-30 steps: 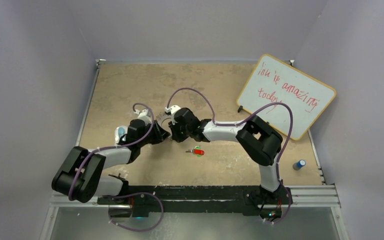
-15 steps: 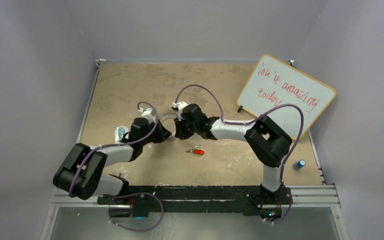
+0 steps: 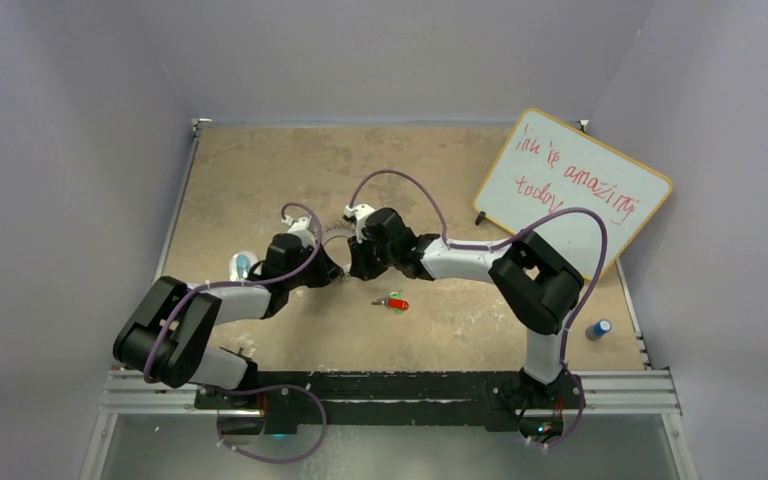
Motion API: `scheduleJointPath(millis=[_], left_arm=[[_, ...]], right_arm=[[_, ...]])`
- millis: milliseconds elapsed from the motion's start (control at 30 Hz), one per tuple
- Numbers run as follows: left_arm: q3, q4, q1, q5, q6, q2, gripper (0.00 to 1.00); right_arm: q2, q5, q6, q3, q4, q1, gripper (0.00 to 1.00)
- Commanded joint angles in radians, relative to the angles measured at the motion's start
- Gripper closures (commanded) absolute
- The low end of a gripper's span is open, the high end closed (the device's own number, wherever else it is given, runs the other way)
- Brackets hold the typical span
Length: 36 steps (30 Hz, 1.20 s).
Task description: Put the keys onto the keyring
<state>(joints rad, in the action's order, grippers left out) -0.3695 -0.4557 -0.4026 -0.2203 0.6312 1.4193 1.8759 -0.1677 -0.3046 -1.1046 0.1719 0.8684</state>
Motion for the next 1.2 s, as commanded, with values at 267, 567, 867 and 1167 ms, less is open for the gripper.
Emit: scheduleJointPath(millis=[267, 567, 867, 1167], left_arm=[[-0.024, -0.018, -0.007, -0.023, 0.012, -0.004, 1.0], [-0.029, 0.0, -0.007, -0.013, 0.021, -0.011, 1.0], [-0.028, 0.012, -0.007, -0.017, 0.03, -0.03, 1.0], [-0.023, 0.006, -0.007, -0.024, 0.04, -0.031, 1.0]], right_arm=[[-0.032, 0.085, 0.124, 0.063, 0.103, 0.039, 0.58], [-0.024, 0.406, 0.272, 0.108, 0.153, 0.178, 0.34], [0.046, 0.581, 0.335, 0.101, 0.196, 0.207, 0.59], [0.039, 0.44, 0.387, 0.136, 0.298, 0.207, 0.53]])
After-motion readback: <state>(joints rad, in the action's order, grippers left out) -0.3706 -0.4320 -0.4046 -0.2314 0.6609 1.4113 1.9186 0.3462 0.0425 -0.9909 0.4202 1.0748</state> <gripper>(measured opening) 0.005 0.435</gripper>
